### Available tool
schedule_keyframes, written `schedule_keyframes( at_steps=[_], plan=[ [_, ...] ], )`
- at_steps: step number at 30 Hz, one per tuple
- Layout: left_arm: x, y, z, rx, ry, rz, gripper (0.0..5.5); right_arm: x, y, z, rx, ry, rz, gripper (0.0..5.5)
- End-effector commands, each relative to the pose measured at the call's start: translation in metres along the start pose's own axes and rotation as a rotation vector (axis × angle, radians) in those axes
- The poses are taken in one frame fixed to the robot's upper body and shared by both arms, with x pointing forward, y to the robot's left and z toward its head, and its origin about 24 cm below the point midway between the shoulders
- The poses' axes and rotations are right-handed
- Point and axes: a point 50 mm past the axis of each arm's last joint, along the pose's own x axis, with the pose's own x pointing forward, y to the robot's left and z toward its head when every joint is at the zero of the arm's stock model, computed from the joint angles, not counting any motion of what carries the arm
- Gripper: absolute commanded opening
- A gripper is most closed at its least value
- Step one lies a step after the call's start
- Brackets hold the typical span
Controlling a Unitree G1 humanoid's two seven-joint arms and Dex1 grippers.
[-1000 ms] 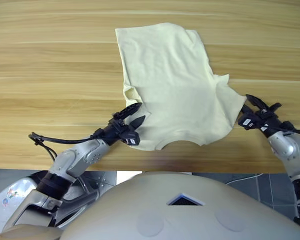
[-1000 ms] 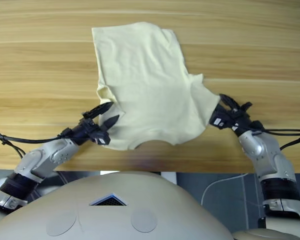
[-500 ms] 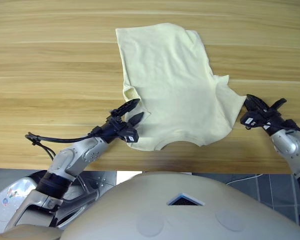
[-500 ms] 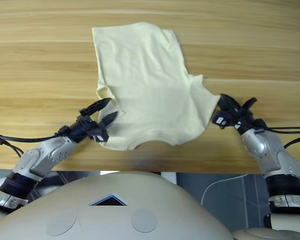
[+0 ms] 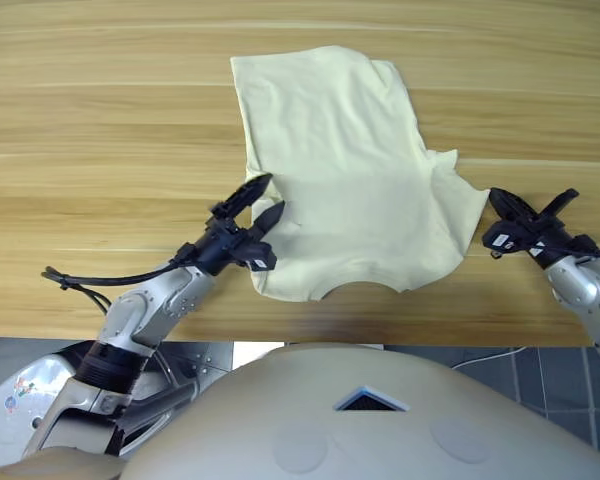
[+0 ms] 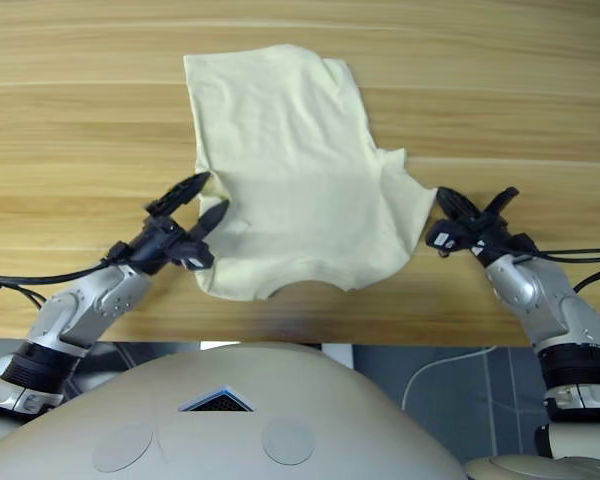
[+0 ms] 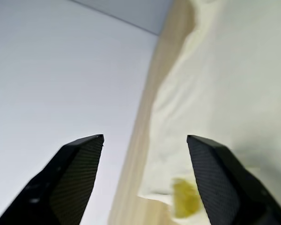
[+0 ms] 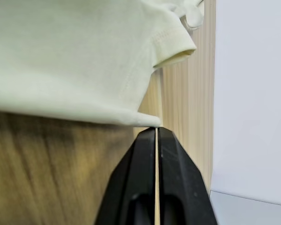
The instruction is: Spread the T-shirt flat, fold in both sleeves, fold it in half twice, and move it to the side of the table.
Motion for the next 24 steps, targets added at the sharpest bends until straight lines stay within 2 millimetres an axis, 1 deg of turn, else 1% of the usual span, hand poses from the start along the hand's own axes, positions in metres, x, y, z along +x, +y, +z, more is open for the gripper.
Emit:
schedule_keyframes(
  at_steps=[1, 4, 5, 6, 8, 10, 11, 14, 18, 24],
  plan=[
    [0.004, 0.016, 0.002, -0.021, -0.01, 0.121, 3.32, -0.007, 0.046, 0.003, 0.032, 0.025, 0.189, 0.02],
    [0.005, 0.02, 0.002, -0.038, -0.011, 0.157, 3.32, -0.008, 0.05, 0.001, 0.036, 0.038, 0.218, 0.02],
    [0.004, 0.02, 0.002, -0.038, -0.009, 0.158, 3.32, -0.009, 0.051, 0.001, 0.034, 0.04, 0.223, 0.26],
    [0.004, 0.02, 0.001, -0.037, -0.007, 0.158, 3.32, -0.009, 0.051, 0.001, 0.033, 0.041, 0.224, 0.35],
    [0.004, 0.02, 0.002, -0.038, -0.009, 0.154, 3.32, -0.012, 0.053, 0.0, 0.023, 0.046, 0.249, 0.87],
    [0.003, 0.019, 0.002, -0.037, -0.009, 0.146, 3.32, -0.018, 0.054, -0.004, 0.006, 0.067, 0.271, 1.25],
    [0.003, 0.019, 0.001, -0.035, -0.008, 0.137, 3.32, -0.024, 0.056, -0.005, -0.004, 0.077, 0.3, 1.44],
    [0.002, 0.017, 0.001, -0.034, -0.006, 0.124, 3.32, -0.036, 0.059, -0.002, -0.004, 0.069, 0.349, 1.73],
    [0.003, 0.015, 0.003, -0.035, -0.012, 0.11, 3.32, -0.036, 0.06, 0.004, -0.013, 0.051, 0.367, 1.73],
    [0.003, 0.013, 0.003, -0.038, -0.015, 0.099, 3.32, -0.025, 0.055, 0.006, -0.067, 0.049, 0.34, 1.73]
  ],
)
